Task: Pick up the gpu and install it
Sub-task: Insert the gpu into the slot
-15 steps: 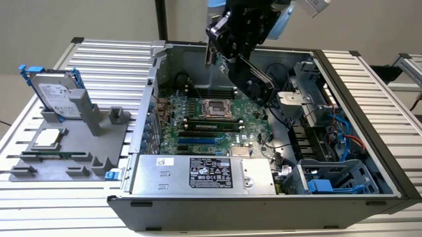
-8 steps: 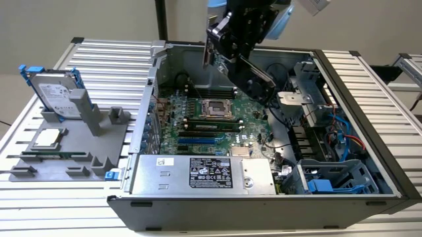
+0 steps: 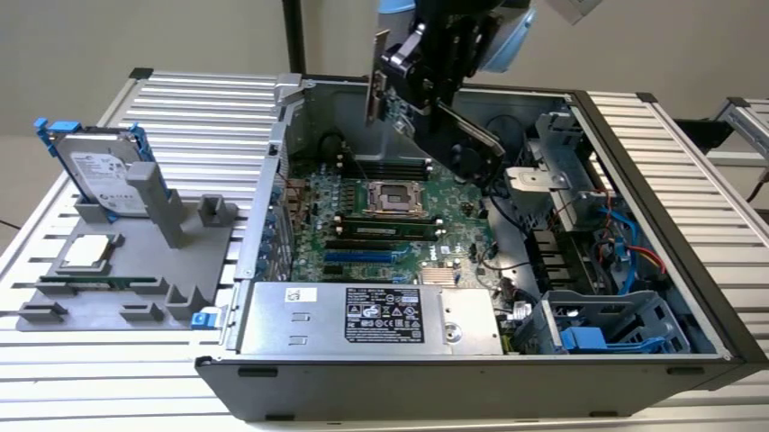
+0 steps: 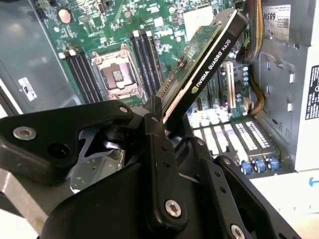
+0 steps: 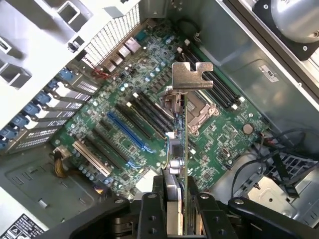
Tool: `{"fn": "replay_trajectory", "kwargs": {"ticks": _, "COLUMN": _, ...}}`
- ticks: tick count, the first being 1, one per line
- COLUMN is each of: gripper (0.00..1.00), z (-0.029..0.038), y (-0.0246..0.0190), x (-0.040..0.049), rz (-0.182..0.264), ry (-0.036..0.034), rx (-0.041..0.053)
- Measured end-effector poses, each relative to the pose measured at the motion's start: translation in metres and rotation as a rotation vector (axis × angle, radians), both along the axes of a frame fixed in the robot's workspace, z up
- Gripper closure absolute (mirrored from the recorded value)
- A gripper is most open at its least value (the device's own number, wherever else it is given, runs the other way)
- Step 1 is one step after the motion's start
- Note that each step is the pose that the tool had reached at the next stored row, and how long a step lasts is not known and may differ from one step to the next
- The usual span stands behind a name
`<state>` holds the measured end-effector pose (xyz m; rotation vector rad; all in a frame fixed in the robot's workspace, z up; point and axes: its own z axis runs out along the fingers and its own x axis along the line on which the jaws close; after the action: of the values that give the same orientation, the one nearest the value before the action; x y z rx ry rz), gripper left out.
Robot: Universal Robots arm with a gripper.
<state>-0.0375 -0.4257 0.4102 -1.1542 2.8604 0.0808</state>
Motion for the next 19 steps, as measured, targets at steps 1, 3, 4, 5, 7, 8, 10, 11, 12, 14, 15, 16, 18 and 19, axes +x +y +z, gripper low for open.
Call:
{"fn": "replay_trajectory", "kwargs": {"ticks": 1, "gripper": 1.0, "z": 0.0, "y": 0.0, "x": 0.0, "rz": 0.011, "ry": 0.0, "rx": 0.0}}
{"fn": "replay_trajectory", "kwargs": {"ticks": 3, "gripper": 1.0, "z": 0.0, "y": 0.0, "x": 0.0, "rz": 0.032, "ry": 0.0, "rx": 0.0}}
{"fn": "replay_trajectory", "kwargs": {"ticks": 4, "gripper": 1.0, "z": 0.0, "y": 0.0, "x": 0.0, "rz": 0.043, "ry": 0.0, "rx": 0.0}}
{"fn": "replay_trajectory", "kwargs": {"ticks": 5, "gripper": 1.0, "z": 0.0, "y": 0.0, "x": 0.0, "rz": 0.054, "ry": 0.0, "rx": 0.0}}
{"fn": "replay_trajectory", "kwargs": {"ticks": 7, "gripper": 1.0, "z": 0.0, "y": 0.0, "x": 0.0, "rz": 0.076, "ry": 0.0, "rx": 0.0}}
{"fn": "replay_trajectory", "kwargs": {"ticks": 8, "gripper": 1.0, "z": 0.0, "y": 0.0, "x": 0.0, "rz": 0.086, "ry": 0.0, "rx": 0.0}}
{"fn": "replay_trajectory", "kwargs": {"ticks": 10, "gripper": 1.0, "z": 0.0, "y": 0.0, "x": 0.0, "rz": 0.107, "ry": 0.0, "rx": 0.0}}
{"fn": "replay_trajectory", "kwargs": {"ticks": 11, "gripper": 1.0, "z": 0.0, "y": 0.0, "x": 0.0, "rz": 0.117, "ry": 0.0, "rx": 0.0}}
{"fn": "replay_trajectory", "kwargs": {"ticks": 12, "gripper": 1.0, "z": 0.0, "y": 0.0, "x": 0.0, "rz": 0.128, "ry": 0.0, "rx": 0.0}}
{"fn": "replay_trajectory", "kwargs": {"ticks": 14, "gripper": 1.0, "z": 0.0, "y": 0.0, "x": 0.0, "rz": 0.148, "ry": 0.0, "rx": 0.0}}
{"fn": "replay_trajectory", "kwargs": {"ticks": 15, "gripper": 1.0, "z": 0.0, "y": 0.0, "x": 0.0, "rz": 0.159, "ry": 0.0, "rx": 0.0}}
{"fn": "replay_trajectory", "kwargs": {"ticks": 16, "gripper": 1.0, "z": 0.0, "y": 0.0, "x": 0.0, "rz": 0.169, "ry": 0.0, "rx": 0.0}}
{"fn": "replay_trajectory", "kwargs": {"ticks": 18, "gripper": 1.0, "z": 0.0, "y": 0.0, "x": 0.0, "rz": 0.19, "ry": 0.0, "rx": 0.0}}
{"fn": "replay_trajectory", "kwargs": {"ticks": 19, "gripper": 1.0, "z": 0.0, "y": 0.0, "x": 0.0, "rz": 0.201, "ry": 0.0, "rx": 0.0}}
